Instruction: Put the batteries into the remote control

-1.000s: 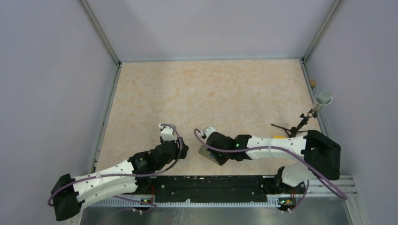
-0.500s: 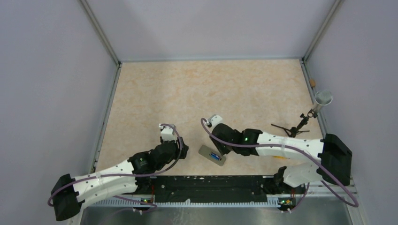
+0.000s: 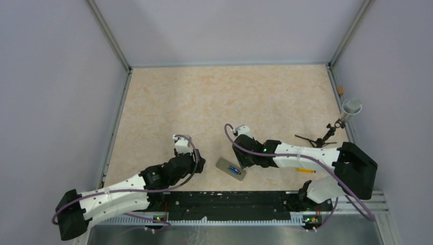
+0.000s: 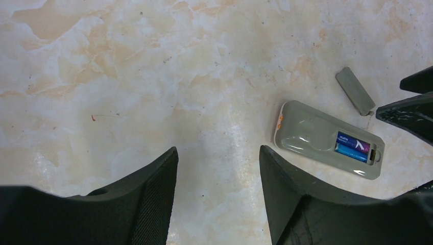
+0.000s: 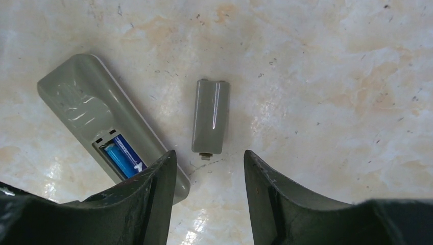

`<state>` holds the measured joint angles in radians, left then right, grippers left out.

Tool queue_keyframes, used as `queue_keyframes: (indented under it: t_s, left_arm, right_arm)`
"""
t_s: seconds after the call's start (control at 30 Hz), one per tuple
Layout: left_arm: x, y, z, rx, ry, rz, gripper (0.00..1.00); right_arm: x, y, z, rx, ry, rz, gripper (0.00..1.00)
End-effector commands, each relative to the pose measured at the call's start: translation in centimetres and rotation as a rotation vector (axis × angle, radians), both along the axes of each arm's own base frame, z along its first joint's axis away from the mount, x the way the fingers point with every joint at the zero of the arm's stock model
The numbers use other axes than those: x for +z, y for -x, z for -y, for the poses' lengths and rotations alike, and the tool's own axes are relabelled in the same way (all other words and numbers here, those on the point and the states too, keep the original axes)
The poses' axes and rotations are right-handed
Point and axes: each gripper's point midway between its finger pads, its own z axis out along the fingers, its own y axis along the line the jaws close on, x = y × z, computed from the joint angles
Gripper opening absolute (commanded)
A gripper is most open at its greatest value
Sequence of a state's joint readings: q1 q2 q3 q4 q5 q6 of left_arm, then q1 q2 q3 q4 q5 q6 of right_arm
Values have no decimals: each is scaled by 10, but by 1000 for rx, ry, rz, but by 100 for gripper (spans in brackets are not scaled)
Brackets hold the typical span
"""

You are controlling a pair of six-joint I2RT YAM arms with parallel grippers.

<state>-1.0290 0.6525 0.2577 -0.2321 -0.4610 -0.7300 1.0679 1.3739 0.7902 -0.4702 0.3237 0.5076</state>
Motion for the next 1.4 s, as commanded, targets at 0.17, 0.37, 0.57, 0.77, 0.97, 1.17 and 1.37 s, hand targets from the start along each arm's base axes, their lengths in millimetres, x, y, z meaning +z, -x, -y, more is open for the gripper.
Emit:
queue_keyframes:
  t_s: [0.17,0.37,0.57,0.77,0.97,1.17,1.37]
  left_arm:
    - [16,-6,8,-2,42,35,61]
    - [16,-6,8,-2,41,35,61]
    - [16,-6,8,-2,37,34,61]
    - [16,-6,8,-3,38,35,61]
    - [17,-6,9,-3,40,35,61]
    - [16,-6,8,-4,41,34,61]
    - [17,-6,9,-6,40,34,61]
  right_arm:
    - [-18,-1,-8,-75,-67,-21,51]
    - [-27,0,-8,-82,-61,-35,50]
    - [-33,1,-1,-109,-41,-31,47]
    - [-40,6,0,-125,-57,-47,42]
    - [-42,7,0,-132,-42,-38,39]
    - [-43,6,3,-143,-11,-15,35]
    - [-41,5,3,-143,3,1,24]
